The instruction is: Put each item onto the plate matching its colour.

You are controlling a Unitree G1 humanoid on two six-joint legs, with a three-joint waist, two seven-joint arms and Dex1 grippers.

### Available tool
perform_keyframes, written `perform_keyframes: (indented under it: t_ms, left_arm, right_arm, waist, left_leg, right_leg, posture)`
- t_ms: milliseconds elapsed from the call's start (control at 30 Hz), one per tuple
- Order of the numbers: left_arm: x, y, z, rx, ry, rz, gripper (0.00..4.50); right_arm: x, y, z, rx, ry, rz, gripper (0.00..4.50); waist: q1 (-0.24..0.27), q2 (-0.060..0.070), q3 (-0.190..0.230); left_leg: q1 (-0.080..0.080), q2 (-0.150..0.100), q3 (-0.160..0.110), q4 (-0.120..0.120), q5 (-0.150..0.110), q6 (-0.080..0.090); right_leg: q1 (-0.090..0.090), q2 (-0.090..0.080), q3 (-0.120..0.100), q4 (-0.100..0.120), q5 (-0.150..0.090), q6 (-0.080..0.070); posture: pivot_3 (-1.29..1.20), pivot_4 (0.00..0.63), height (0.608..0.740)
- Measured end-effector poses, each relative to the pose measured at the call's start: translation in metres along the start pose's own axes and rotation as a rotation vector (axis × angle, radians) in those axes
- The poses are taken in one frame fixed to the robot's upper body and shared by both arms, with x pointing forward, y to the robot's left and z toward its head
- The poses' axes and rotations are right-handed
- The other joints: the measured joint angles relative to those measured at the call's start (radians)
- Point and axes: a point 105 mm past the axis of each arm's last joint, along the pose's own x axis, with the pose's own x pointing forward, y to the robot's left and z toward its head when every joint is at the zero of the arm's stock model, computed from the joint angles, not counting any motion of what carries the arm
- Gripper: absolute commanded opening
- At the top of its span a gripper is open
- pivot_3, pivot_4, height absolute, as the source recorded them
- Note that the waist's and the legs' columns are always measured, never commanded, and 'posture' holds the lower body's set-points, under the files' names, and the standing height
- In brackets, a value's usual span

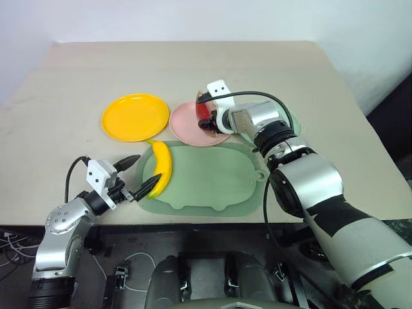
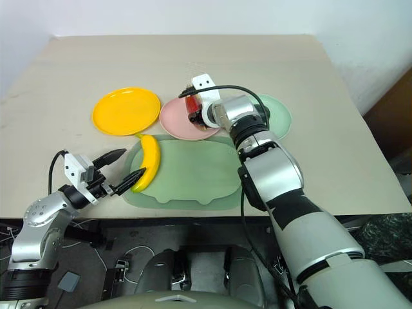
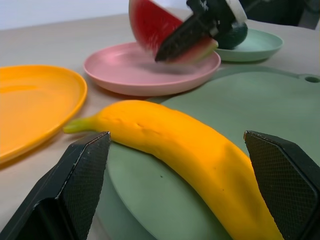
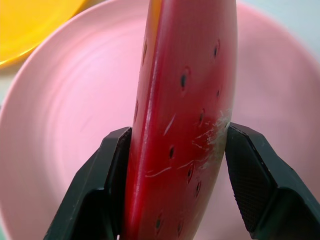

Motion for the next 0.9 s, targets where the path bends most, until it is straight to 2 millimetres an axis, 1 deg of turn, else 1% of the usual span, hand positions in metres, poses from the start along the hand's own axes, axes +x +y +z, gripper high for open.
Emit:
perform_keyframes:
  t_ms: [100, 167, 267, 367, 433, 500, 567, 667, 733, 800, 833, 900]
  left_arm:
    - [0.0, 0.002, 0.003, 0.009, -0.006, 0.013, 4.5]
    - [-0.002, 0.002, 0.002, 0.009, -0.002, 0.019, 4.5]
    - [-0.005, 0.001, -0.002, 0.0, 0.011, 0.023, 4.5]
    - [-0.005, 0.0, -0.001, 0.003, 0.009, 0.023, 4.5]
    - [-0.005, 0.0, -0.001, 0.004, 0.009, 0.022, 4.5]
    - [-0.006, 0.001, 0.0, 0.006, 0.009, 0.024, 4.5]
    - [-0.006, 0.003, 0.001, 0.014, 0.01, 0.027, 4.5]
    - [-0.006, 0.006, 0.006, 0.024, -0.004, 0.033, 4.5]
    - [-0.006, 0.008, 0.009, 0.026, -0.015, 0.035, 4.5]
    - [-0.005, 0.009, 0.01, 0.023, -0.023, 0.037, 4.5]
    - [-0.005, 0.009, 0.011, 0.021, -0.024, 0.038, 4.5]
    - [-0.004, 0.008, 0.011, 0.01, -0.027, 0.034, 4.5]
  right_arm:
    - [0.003, 0.007, 0.0, -0.013, -0.002, 0.016, 3.86]
    - [0.003, 0.008, 0.003, -0.017, -0.015, 0.017, 4.48]
    - [0.0, 0.007, 0.011, -0.033, -0.029, 0.012, 4.48]
    - [-0.002, 0.004, 0.015, -0.027, -0.045, 0.003, 4.48]
    - [-0.004, 0.002, 0.017, 0.007, -0.058, 0.017, 4.48]
    - [-0.01, -0.001, 0.023, 0.047, -0.083, 0.043, 4.48]
    - [-0.019, -0.006, 0.036, 0.068, -0.127, 0.066, 4.48]
    - [-0.043, -0.009, 0.063, 0.054, -0.228, 0.108, 4.48]
    - [-0.061, -0.006, 0.072, 0.031, -0.312, 0.143, 4.48]
    - [-0.073, 0.0, 0.063, 0.019, -0.365, 0.176, 4.48]
    - [-0.076, 0.002, 0.056, 0.022, -0.377, 0.189, 4.48]
    - [-0.089, 0.01, 0.04, 0.023, -0.447, 0.224, 4.48]
  waist:
    - [0.002, 0.0, 0.0]
    - [0.003, 0.0, 0.0]
    - [0.002, 0.0, 0.0]
    - [0.003, 0.0, 0.0]
    - [0.003, 0.0, 0.0]
    - [0.003, 0.0, 0.0]
    - [0.002, 0.0, 0.0]
    - [0.003, 0.0, 0.0]
    - [0.005, 0.0, -0.001]
    - [0.006, -0.001, -0.001]
    - [0.006, -0.001, -0.001]
    - [0.006, 0.0, -0.001]
  left_leg:
    - [0.0, 0.0, 0.0, 0.0, 0.0, 0.0]
    - [0.0, 0.0, 0.0, 0.0, 0.0, 0.0]
    - [0.0, 0.0, -0.001, 0.0, 0.0, 0.0]
    - [0.0, 0.0, -0.001, 0.0, 0.0, 0.0]
    - [0.0, 0.0, 0.0, 0.001, 0.0, 0.0]
    - [0.0, 0.0, -0.001, 0.001, 0.0, 0.0]
    - [0.0, 0.0, -0.001, 0.001, 0.0, 0.0]
    - [0.0, 0.0, -0.003, 0.0, 0.0, 0.0]
    - [0.0, 0.0, -0.005, 0.0, 0.0, 0.0]
    - [0.001, 0.0, -0.005, 0.001, 0.0, 0.0]
    - [0.001, 0.0, -0.005, 0.001, 0.0, 0.0]
    - [0.0, 0.0, -0.005, 0.001, 0.0, 0.0]
  right_leg:
    - [0.0, 0.0, 0.0, 0.0, 0.0, 0.0]
    - [0.0, 0.0, 0.0, 0.0, 0.0, 0.0]
    - [0.0, 0.0, 0.0, 0.001, 0.0, 0.0]
    - [0.0, 0.0, 0.0, 0.001, 0.0, 0.0]
    - [0.0, 0.0, 0.0, 0.001, 0.0, 0.0]
    - [0.0, 0.0, 0.0, 0.001, 0.0, 0.0]
    - [0.0, 0.0, 0.0, 0.001, 0.0, 0.0]
    - [0.0, 0.0, 0.0, 0.001, 0.0, 0.0]
    - [0.001, 0.0, 0.0, 0.0, 0.0, 0.0]
    - [0.002, 0.0, 0.0, 0.0, 0.0, 0.0]
    - [0.002, 0.0, 0.0, 0.0, 0.0, 0.0]
    - [0.001, 0.0, 0.0, 0.001, 0.0, 0.0]
  posture:
    - [0.0, 0.15, 0.695]
    - [0.0, 0.15, 0.695]
    - [0.0, 0.15, 0.695]
    - [0.0, 0.15, 0.695]
    - [0.0, 0.15, 0.695]
    - [0.0, 0.15, 0.695]
    - [0.0, 0.15, 0.695]
    - [0.0, 0.15, 0.695]
    - [0.0, 0.15, 0.695]
    - [0.0, 0.15, 0.695]
    - [0.0, 0.15, 0.695]
    - [0.0, 0.15, 0.695]
